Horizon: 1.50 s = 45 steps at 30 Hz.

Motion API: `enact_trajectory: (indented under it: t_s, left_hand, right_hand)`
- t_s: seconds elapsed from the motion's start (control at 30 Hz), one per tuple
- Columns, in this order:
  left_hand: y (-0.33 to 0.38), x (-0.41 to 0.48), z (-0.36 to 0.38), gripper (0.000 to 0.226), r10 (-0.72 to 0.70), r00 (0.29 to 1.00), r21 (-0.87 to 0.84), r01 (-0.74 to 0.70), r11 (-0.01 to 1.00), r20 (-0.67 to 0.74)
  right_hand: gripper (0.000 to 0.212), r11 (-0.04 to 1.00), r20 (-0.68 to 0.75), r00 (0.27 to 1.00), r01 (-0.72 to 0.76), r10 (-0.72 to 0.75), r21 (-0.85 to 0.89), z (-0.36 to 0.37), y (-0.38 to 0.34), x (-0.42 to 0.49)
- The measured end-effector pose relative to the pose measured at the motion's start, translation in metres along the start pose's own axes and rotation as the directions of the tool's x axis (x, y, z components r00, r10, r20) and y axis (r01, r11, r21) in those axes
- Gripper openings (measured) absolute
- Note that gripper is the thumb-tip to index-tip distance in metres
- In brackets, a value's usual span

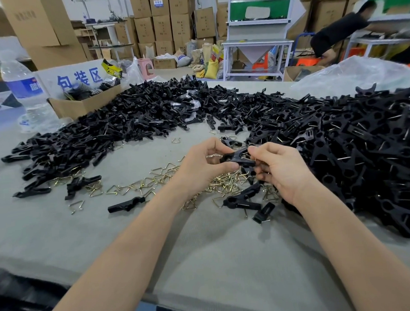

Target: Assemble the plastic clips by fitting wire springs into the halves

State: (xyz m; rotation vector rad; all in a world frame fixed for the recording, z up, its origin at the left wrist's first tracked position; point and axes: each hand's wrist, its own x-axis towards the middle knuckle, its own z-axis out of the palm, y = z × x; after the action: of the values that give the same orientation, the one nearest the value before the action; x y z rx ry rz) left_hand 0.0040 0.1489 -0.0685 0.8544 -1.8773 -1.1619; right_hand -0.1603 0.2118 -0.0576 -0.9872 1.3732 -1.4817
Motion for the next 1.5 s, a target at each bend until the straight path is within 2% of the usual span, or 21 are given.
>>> enact_trajectory:
  t_s: [0.1,0.2,0.27,0.37,0.47,0.57,0.77,0.93,1.13,1.3,1.4,1.5]
  left_hand:
    - [0.001,0.0,0.001,0.025,-0.012,1.0,-0.004,0.012,1.0,0.007]
    - [0.001,-0.001,0.001,0.025,-0.007,1.0,0.015,0.006,1.0,0.023]
    - [0.001,-0.001,0.002,0.025,0.0,1.0,0.006,0.0,1.0,0.021]
    - [0.002,-0.002,0.004,0.024,0.014,1.0,-0.049,-0.014,0.999,0.008]
    - [0.004,-0.004,0.005,0.021,0.032,0.999,-0.141,-0.028,0.99,0.026]
    - [0.008,-0.005,0.009,0.021,0.073,0.997,-0.193,-0.069,0.979,0.011]
    - [0.012,-0.005,0.01,0.023,0.116,0.993,-0.194,-0.109,0.975,0.024]
    - [0.015,-0.009,0.008,0.031,0.092,0.992,-0.197,-0.073,0.978,0.09]
    - [0.018,-0.012,0.01,0.03,0.143,0.988,-0.202,-0.129,0.971,0.058]
    - [0.016,-0.009,0.013,0.032,0.169,0.984,-0.173,-0.159,0.972,0.046]
    - [0.015,-0.008,0.015,0.025,0.146,0.989,-0.165,-0.145,0.976,-0.004]
    - [0.013,-0.005,0.012,0.019,0.149,0.987,-0.108,-0.154,0.982,-0.053]
  right_hand:
    - [0.025,0.998,0.004,1.0,0.014,-0.014,-0.06,-0.002,0.0,0.001]
    - [0.021,0.996,0.052,0.998,-0.028,0.033,-0.083,-0.003,-0.001,0.001]
    - [0.017,0.995,0.09,0.991,-0.097,0.098,-0.018,-0.002,0.0,0.001]
    - [0.015,0.949,0.174,0.96,-0.253,0.221,0.187,-0.002,0.0,0.001]
    - [0.035,0.863,0.32,0.908,-0.376,0.271,0.338,-0.002,-0.002,-0.002]
    - [0.059,0.829,0.436,0.868,-0.414,0.237,0.375,0.001,-0.002,-0.005]
    - [0.041,0.873,0.442,0.891,-0.291,0.098,0.392,0.007,-0.003,-0.006]
    - [0.04,0.925,0.405,0.914,-0.166,0.014,0.342,0.01,-0.003,-0.005]
    - [0.031,0.96,0.437,0.894,-0.026,-0.103,0.278,0.012,-0.004,-0.008]
    - [0.03,0.959,0.407,0.907,-0.01,-0.112,0.285,0.013,-0.001,-0.008]
    - [0.04,0.959,0.394,0.917,-0.05,-0.067,0.278,0.013,0.0,-0.008]
    - [0.043,0.979,0.381,0.92,0.013,-0.092,0.204,0.014,0.001,-0.008]
